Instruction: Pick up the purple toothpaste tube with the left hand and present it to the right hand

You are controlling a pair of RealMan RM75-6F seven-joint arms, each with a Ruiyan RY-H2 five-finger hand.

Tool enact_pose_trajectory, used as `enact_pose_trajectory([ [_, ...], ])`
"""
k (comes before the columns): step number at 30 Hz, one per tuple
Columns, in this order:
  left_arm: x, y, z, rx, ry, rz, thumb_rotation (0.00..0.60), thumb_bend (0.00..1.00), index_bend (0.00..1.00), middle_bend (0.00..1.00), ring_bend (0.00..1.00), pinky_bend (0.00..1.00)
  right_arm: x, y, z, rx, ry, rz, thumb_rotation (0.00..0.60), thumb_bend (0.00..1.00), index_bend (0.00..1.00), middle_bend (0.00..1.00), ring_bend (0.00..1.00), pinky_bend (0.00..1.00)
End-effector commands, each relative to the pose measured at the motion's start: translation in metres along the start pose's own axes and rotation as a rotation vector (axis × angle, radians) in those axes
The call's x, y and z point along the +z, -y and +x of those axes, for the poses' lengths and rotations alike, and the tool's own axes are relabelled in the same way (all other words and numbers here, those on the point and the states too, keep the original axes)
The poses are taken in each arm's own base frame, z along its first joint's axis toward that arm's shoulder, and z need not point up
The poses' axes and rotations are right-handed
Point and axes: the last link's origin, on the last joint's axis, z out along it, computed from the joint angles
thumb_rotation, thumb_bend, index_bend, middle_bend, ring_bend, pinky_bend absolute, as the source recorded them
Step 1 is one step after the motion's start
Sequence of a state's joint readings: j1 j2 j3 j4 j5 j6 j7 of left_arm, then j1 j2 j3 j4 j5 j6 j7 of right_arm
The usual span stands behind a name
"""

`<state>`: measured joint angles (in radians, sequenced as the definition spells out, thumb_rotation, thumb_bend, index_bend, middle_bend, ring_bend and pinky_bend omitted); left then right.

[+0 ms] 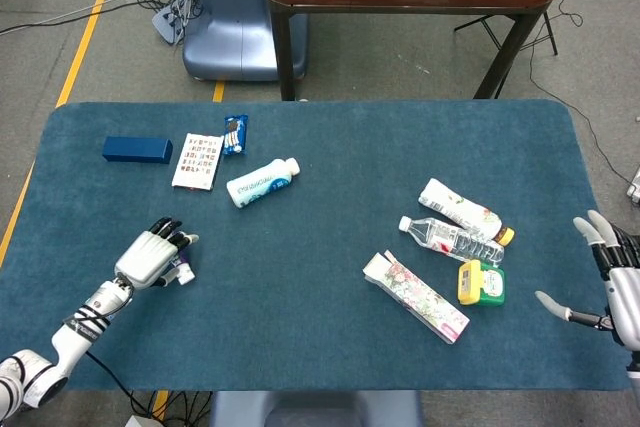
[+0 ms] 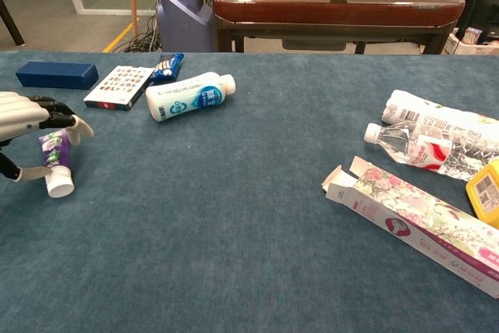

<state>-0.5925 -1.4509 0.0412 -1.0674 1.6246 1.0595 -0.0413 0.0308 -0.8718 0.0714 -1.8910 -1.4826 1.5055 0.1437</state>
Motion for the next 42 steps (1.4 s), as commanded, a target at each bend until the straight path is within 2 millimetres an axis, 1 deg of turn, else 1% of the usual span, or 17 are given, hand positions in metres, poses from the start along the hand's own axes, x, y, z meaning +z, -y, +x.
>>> enact_pose_trajectory([
  [1,0.003,-0.001,-0.001,0.023,0.002,-0.008,0.6,0.29,0.19,0.29,0.11,0.07,0.0,0.0,0.0,-0.002,0.001,-0.001,0.329,0.0,0.0,0.0,0.0,0.0],
  [7,0.01,-0.004,-0.002,0.03,0.001,-0.007,0.6,0.29,0.19,0.29,0.11,0.07,-0.001,0.0,0.001,-0.003,0.001,-0.002,0.329,0.0,0.0,0.0,0.0,0.0],
  [9,0.014,-0.008,0.001,0.001,-0.015,-0.004,0.6,0.29,0.19,0.29,0.11,0.07,-0.001,0.0,0.001,-0.007,0.002,-0.005,0.33,0.0,0.0,0.0,0.0,0.0],
  [13,0.026,-0.013,0.007,0.01,-0.037,0.007,0.6,0.29,0.19,0.29,0.11,0.07,-0.002,0.0,0.001,-0.006,0.001,-0.005,0.33,0.0,0.0,0.0,0.0,0.0],
  [16,0.036,-0.012,0.011,0.019,-0.05,0.031,0.6,0.29,0.19,0.29,0.11,0.07,-0.003,-0.001,0.001,-0.005,-0.002,-0.006,0.33,0.0,0.0,0.0,0.0,0.0],
  [18,0.038,-0.01,0.016,0.011,-0.058,0.048,0.6,0.29,0.19,0.29,0.11,0.07,-0.003,-0.001,0.001,-0.004,-0.003,-0.006,0.33,0.0,0.0,0.0,0.0,0.0],
  [20,0.036,-0.009,0.019,0.004,-0.066,0.057,0.6,0.29,0.19,0.28,0.11,0.07,-0.003,-0.002,0.001,-0.003,-0.001,-0.008,0.329,0.0,0.0,0.0,0.0,0.0],
  [25,0.019,-0.003,0.024,-0.048,-0.046,0.102,0.6,0.29,0.19,0.28,0.11,0.07,-0.002,-0.004,0.0,-0.001,0.001,-0.009,0.331,0.0,0.0,0.0,0.0,0.0],
  [29,0.005,0.003,0.02,-0.036,0.003,0.135,0.6,0.29,0.19,0.28,0.11,0.07,-0.001,-0.004,-0.001,0.001,0.006,-0.002,0.329,0.0,0.0,0.0,0.0,0.0],
  [31,0.001,0.005,0.015,-0.027,0.021,0.146,0.6,0.29,0.19,0.28,0.11,0.07,0.0,-0.003,-0.002,0.003,0.009,0.001,0.33,0.0,0.0,0.0,0.0,0.0],
  [36,-0.001,0.008,0.004,-0.011,0.042,0.162,0.6,0.29,0.22,0.27,0.11,0.08,0.0,-0.002,-0.002,0.004,0.012,0.004,0.33,0.0,0.0,0.0,0.0,0.0],
  [39,0.001,0.01,-0.001,-0.01,0.036,0.162,0.6,0.26,0.24,0.28,0.11,0.08,-0.001,-0.002,-0.001,0.001,0.01,0.003,0.329,0.0,0.0,0.0,0.0,0.0],
  [42,0.005,0.01,-0.003,-0.006,0.018,0.15,0.6,0.26,0.25,0.27,0.11,0.08,-0.002,-0.001,0.0,0.0,0.008,0.0,0.328,0.0,0.0,0.0,0.0,0.0],
])
